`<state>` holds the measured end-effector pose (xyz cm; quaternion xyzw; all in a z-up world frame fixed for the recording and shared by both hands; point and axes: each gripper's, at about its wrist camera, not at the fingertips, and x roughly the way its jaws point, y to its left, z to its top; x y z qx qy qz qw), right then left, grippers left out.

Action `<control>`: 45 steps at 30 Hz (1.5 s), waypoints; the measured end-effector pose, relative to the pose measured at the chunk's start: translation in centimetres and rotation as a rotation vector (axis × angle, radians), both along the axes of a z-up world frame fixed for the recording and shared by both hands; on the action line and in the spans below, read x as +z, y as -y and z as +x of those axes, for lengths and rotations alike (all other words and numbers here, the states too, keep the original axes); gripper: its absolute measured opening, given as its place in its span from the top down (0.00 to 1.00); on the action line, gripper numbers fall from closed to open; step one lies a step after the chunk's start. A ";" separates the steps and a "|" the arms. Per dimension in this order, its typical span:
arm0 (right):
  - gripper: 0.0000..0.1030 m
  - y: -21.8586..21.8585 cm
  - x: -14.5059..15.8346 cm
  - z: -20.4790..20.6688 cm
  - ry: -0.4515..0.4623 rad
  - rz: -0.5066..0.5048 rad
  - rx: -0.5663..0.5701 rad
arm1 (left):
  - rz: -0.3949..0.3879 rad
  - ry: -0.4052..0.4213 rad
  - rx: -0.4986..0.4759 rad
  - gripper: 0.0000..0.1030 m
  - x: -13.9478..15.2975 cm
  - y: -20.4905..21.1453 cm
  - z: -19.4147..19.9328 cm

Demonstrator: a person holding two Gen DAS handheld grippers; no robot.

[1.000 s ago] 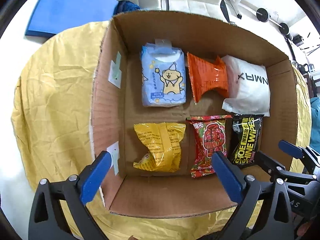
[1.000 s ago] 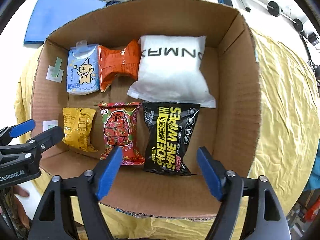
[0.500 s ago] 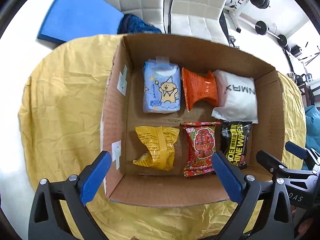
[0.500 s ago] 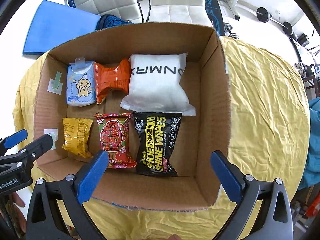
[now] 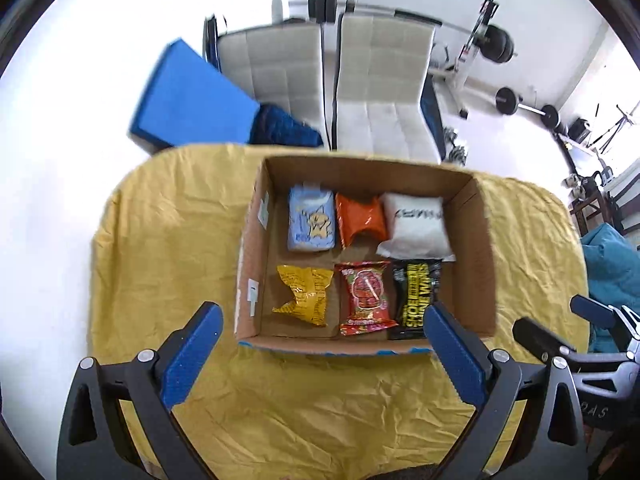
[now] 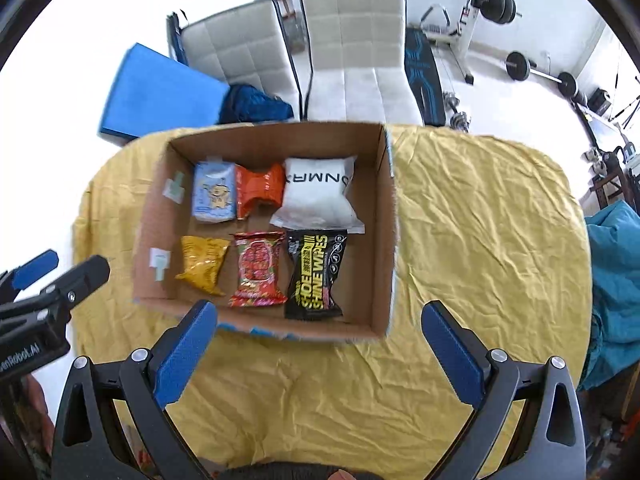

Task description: Organize soft objects

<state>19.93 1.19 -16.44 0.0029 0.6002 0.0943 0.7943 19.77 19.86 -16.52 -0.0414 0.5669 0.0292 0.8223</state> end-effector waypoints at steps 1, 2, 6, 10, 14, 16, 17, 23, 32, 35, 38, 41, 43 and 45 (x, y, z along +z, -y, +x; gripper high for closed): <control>0.00 0.2 1.0 -0.8 0.008 -0.002 -0.003 | 0.004 0.013 -0.002 0.00 0.8 0.2 -0.5; 0.00 0.4 1.9 -1.6 0.019 0.005 0.001 | 0.009 0.034 -0.005 0.00 2.3 0.6 -1.4; 0.00 1.6 6.3 -5.1 0.080 0.040 0.005 | -0.010 0.088 -0.007 0.00 6.2 1.6 -4.1; 0.00 3.0 10.0 -8.1 0.134 0.054 -0.001 | -0.024 0.124 0.002 0.00 9.3 2.2 -6.6; 0.00 4.1 12.7 -10.7 0.158 0.078 0.000 | -0.011 0.155 -0.003 0.00 11.9 3.1 -9.1; 0.00 4.5 13.6 -11.7 0.168 0.083 -0.003 | 0.006 0.156 -0.001 0.00 12.5 3.5 -9.9; 0.00 4.6 14.0 -12.0 0.171 0.085 -0.005 | -0.002 0.156 0.001 0.00 13.0 3.8 -10.5; 0.00 5.3 16.1 -13.8 0.207 0.071 -0.010 | -0.017 0.182 0.023 0.00 14.6 3.7 -12.3; 0.00 6.1 18.7 -14.2 0.263 0.047 -0.036 | 0.000 0.195 0.028 0.00 16.0 4.1 -13.9; 0.00 6.1 19.1 -14.1 0.274 0.046 -0.035 | 0.007 0.205 0.027 0.00 16.2 4.3 -14.2; 0.00 6.0 19.1 -14.0 0.276 0.043 -0.036 | 0.004 0.205 0.027 0.00 16.2 4.3 -14.2; 0.00 6.1 19.1 -14.1 0.276 0.040 -0.036 | 0.001 0.203 0.027 0.00 16.2 4.4 -14.2; 0.00 6.1 19.1 -14.0 0.278 0.030 -0.036 | 0.001 0.206 0.028 0.00 16.1 4.4 -14.1; 0.00 6.2 19.0 -14.0 0.276 0.032 -0.043 | 0.001 0.205 0.028 0.00 16.1 4.5 -14.2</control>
